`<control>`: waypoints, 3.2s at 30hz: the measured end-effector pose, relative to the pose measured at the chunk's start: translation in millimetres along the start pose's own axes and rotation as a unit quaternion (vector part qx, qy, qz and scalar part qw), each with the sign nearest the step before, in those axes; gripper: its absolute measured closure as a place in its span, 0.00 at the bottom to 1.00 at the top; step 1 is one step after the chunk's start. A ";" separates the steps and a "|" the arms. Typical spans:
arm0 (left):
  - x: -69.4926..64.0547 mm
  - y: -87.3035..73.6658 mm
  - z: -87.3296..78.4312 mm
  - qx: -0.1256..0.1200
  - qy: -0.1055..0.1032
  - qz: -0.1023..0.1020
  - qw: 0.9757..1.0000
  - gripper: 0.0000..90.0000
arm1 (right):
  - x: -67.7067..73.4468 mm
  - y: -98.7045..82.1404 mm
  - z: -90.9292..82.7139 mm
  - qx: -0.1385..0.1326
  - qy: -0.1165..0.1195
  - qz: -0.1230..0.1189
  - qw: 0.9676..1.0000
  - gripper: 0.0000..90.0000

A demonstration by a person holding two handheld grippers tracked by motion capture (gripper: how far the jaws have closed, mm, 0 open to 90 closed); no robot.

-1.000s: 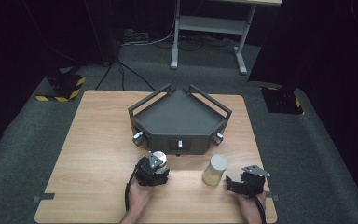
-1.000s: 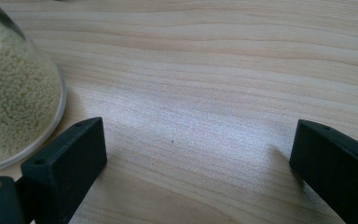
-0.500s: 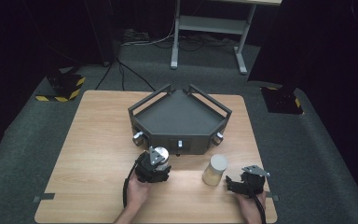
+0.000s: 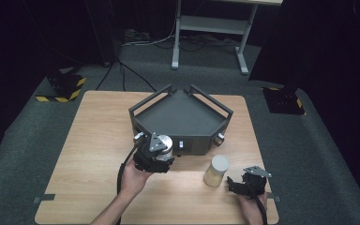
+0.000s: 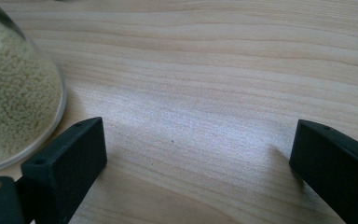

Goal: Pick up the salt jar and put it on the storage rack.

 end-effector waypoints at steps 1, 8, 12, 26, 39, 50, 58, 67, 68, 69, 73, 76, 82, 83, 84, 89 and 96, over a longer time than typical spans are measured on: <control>0.0 0.0 0.0 0.000 0.000 0.000 1.000 0.34 | 0.0 0.0 0.0 0.000 0.000 0.000 1.000 0.04; 9.9 30.3 -12.6 -0.027 -0.006 -0.004 1.000 0.34 | -0.1 -0.1 0.0 0.000 0.000 0.000 1.000 0.04; 16.3 45.0 -14.2 -0.035 -0.001 -0.011 0.999 0.34 | -0.1 -0.1 0.0 0.000 0.000 0.000 1.000 0.04; 33.7 70.1 9.9 -0.023 0.028 -0.047 0.998 0.34 | -0.1 -0.3 -0.2 -0.001 0.001 -0.001 1.000 0.04; 49.0 77.2 42.4 0.003 0.072 -0.091 0.993 0.34 | -0.1 -0.3 -0.1 -0.001 0.001 -0.001 1.000 0.04; 54.3 71.5 59.2 0.020 0.089 -0.104 0.990 0.34 | -0.1 -0.3 -0.1 -0.001 0.001 -0.001 1.000 0.04; 59.1 66.5 61.8 0.016 0.087 -0.118 0.989 0.34 | -0.1 -0.3 -0.1 -0.001 0.001 -0.001 1.000 0.04; 58.8 61.4 65.5 0.018 0.095 -0.120 0.988 0.34 | -0.1 -0.4 -0.2 -0.002 0.001 -0.001 1.000 0.05; 59.1 61.5 65.6 0.018 0.094 -0.121 0.988 0.34 | -0.1 -0.5 -0.2 -0.002 0.002 -0.001 1.000 0.05; 59.0 61.9 65.7 0.019 0.095 -0.119 0.988 0.34 | -0.1 -0.5 -0.2 -0.002 0.002 -0.002 1.000 0.05; 57.8 60.6 66.1 0.017 0.096 -0.115 0.989 0.34 | -0.1 -0.5 -0.2 -0.002 0.002 -0.002 1.000 0.05; 57.1 60.0 66.2 0.016 0.097 -0.111 0.989 0.34 | -0.1 -0.5 -0.2 -0.002 0.002 -0.002 1.000 0.05; 55.9 57.6 66.4 0.010 0.099 -0.111 0.989 0.34 | -0.1 -0.5 -0.2 -0.002 0.002 -0.002 1.000 0.05; 55.9 57.6 66.4 0.010 0.099 -0.111 0.989 0.34 | -0.1 -0.5 -0.2 -0.002 0.002 -0.002 1.000 0.05; 55.9 57.3 66.3 0.010 0.098 -0.111 0.989 0.33 | -0.1 -0.5 -0.2 -0.002 0.002 -0.002 1.000 0.05; 52.1 56.3 66.0 0.011 0.108 -0.111 0.988 0.25 | -0.1 -0.5 -0.2 -0.002 0.002 -0.001 1.000 0.05; 50.3 48.8 48.6 -0.005 0.105 -0.112 0.988 0.11 | -0.2 -0.5 -0.1 -0.002 0.002 -0.002 1.000 0.05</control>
Point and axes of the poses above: each handheld gripper's, and its own axes: z roughly forward along the jaws, y roughly out of its top, x roughly to its left, the point moved 4 cm from there along z, roughly forward along the jaws, and after that the axes turned 3 degrees about -y, right-handed, at the moved point
